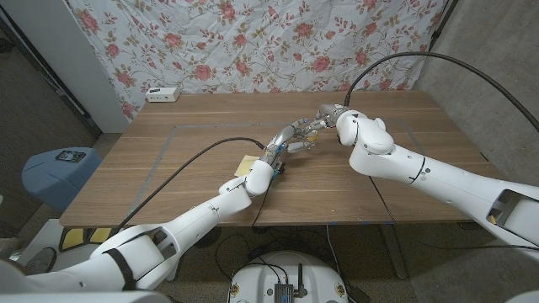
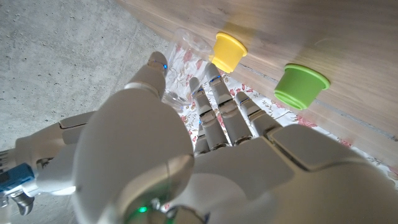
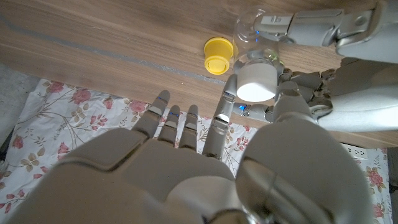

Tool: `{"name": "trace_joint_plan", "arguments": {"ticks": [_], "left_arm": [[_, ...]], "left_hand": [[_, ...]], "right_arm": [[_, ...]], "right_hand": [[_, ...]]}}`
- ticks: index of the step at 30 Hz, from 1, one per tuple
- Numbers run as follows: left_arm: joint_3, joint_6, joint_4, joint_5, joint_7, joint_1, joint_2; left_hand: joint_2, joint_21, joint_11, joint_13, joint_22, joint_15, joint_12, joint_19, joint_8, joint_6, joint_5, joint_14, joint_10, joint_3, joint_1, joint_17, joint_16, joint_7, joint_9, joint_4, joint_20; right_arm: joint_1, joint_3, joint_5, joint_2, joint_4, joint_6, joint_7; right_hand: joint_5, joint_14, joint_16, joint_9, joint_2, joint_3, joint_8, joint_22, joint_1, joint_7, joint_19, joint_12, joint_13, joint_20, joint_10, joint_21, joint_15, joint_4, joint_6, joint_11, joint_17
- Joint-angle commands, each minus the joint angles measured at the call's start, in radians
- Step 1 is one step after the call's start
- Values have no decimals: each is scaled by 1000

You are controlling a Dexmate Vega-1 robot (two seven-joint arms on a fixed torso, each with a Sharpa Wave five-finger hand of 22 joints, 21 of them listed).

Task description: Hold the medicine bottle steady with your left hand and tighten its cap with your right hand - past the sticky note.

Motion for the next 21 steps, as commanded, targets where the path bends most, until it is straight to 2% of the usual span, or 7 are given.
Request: {"name": "trace_joint_plan", "arguments": {"ticks": [1,7,13,21], "left_arm": [[3,-5,16,-4,-2,-10,-7],[4,0,14,-6,-5,-11,-6],[4,4,7,-4,-1,-8,-5],[4,8,1,-4,0,-5,-3]], "left_hand": [[6,-1,-35,6,2,-84,5,1,-3,5,5,13,45,11,-3,0,2,-5,3,1,-142],[6,-1,-37,6,2,-87,4,2,-2,7,5,14,43,13,-2,0,2,-6,3,0,-142],[6,-1,-34,6,2,-84,4,2,-3,6,5,14,44,14,-5,0,2,-7,3,1,-140],[5,0,-34,6,2,-85,4,2,-3,6,5,15,43,16,-5,0,2,-7,3,1,-140]], "right_arm": [[35,-56,-36,13,19,-56,-3],[48,-77,-50,16,26,-80,-9],[39,-68,-38,11,20,-73,-30],[20,-48,-19,4,5,-60,-65]], "right_hand": [[3,20,8,0,-3,-8,11,1,-13,2,11,8,4,3,21,4,0,1,25,2,1],[4,30,10,-2,-1,-11,11,1,-20,8,15,9,4,3,32,4,-4,3,26,3,1],[6,33,7,-8,3,-18,-20,1,-35,20,15,2,4,5,30,1,-4,4,-41,1,0],[7,34,3,-13,3,-23,-47,1,-45,28,10,-6,4,11,21,-2,-3,4,-94,7,-1]]}}
